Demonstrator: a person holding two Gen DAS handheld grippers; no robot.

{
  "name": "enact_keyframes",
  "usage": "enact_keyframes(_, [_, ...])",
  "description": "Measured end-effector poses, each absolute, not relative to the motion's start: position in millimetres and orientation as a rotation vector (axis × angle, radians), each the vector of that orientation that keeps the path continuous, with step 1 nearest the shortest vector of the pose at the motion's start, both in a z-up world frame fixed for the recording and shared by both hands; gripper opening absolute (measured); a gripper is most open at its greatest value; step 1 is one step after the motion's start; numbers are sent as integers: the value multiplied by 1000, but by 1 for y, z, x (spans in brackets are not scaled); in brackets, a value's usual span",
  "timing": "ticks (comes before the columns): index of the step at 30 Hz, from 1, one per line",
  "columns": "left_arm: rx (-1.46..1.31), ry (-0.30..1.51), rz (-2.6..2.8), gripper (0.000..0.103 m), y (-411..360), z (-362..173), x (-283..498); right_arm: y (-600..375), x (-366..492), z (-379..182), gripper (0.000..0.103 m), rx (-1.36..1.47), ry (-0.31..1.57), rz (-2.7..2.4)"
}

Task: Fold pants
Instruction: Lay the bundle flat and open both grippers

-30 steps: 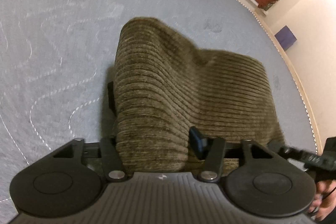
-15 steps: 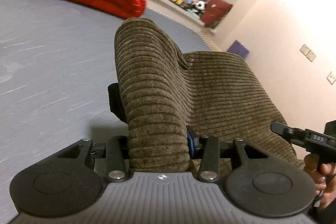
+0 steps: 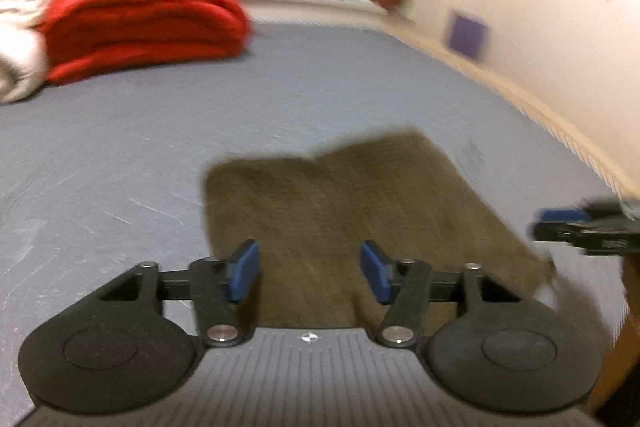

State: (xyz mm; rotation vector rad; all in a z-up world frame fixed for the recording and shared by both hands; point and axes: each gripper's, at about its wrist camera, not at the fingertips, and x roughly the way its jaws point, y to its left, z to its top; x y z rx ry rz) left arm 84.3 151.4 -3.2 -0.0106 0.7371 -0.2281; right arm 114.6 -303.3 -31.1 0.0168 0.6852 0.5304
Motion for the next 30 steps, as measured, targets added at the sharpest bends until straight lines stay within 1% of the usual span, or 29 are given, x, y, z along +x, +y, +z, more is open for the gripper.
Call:
enact_keyframes(1, [58, 822, -242, 52, 143, -19, 86, -296, 114, -41, 41, -33, 743, 559])
enact_keyframes(2, [151, 854, -235, 52, 135, -33, 85, -287, 114, -54, 41, -96, 810, 572])
enact_keyframes(4, [271, 813, -224, 53, 121, -41, 78, -279, 108, -66, 41, -162, 807, 589])
enact_keyframes(21, [280, 823, -166, 54, 121, -34, 81, -274, 102, -61, 44, -178, 797, 542])
enact_keyframes(26, [274, 831, -168, 56, 121, -31, 86, -272, 102, -61, 44, -192, 795, 538])
enact_keyframes(27, [262, 821, -168, 59, 122, -27, 86, -271, 103, -61, 44, -193, 797, 538])
enact_keyframes(30, [189, 734, -155, 60, 129, -7, 91, -269, 102, -60, 44, -205, 798, 530])
